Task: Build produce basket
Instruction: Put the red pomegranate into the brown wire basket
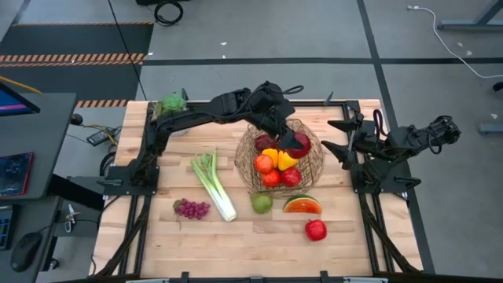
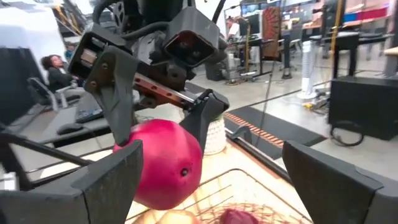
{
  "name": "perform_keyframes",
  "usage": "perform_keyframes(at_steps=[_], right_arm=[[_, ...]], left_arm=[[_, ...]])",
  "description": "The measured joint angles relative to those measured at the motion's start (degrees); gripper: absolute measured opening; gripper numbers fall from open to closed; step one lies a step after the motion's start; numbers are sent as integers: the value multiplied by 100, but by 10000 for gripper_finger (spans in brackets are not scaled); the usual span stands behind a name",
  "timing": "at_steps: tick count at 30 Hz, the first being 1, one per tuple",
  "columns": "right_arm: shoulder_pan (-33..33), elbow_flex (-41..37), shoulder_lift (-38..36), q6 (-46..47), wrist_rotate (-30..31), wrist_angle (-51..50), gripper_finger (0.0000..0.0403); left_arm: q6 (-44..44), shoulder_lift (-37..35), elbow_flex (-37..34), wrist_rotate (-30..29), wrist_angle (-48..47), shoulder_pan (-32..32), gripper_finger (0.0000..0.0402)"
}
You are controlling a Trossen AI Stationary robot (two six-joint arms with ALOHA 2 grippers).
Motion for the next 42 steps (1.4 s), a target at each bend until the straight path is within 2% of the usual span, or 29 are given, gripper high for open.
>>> perform_keyframes(at_steps=[4,8,13,15,17,19,20,29,37,42], right_arm=[[4,0,-56,103,-116,-4,387],[4,0,-166,118,-199,2,387],[4,0,-233,255,-203,-123,387],[4,-2,-227,338,-207,-235,387],[4,-2,-227,365,-208,-245,387],[4,-2,-227,367,-214,-247,387],[4,-2,-227,367,-241,-250,387],[4,-1,-225,319,-406,-216,387],[4,-2,-225,318,-481,-219,387],[4,0,-225,304,-481,-219,387]], left_arm=[[-236,0,0,-44,78,-123,383],[-31,0,0,-84,125,-218,383],[-463,0,0,-324,369,-363,383],[-788,0,0,-1001,337,-446,383],[-1273,-17,2,-2023,64,-543,383],[-1277,-30,0,-2915,-198,-608,383],[-1188,-37,0,-3151,-221,-605,383],[-1120,-61,0,-3278,-369,-569,383],[-1531,-76,0,-4020,-1157,-731,383],[-1565,-97,0,-4249,-1348,-913,383]])
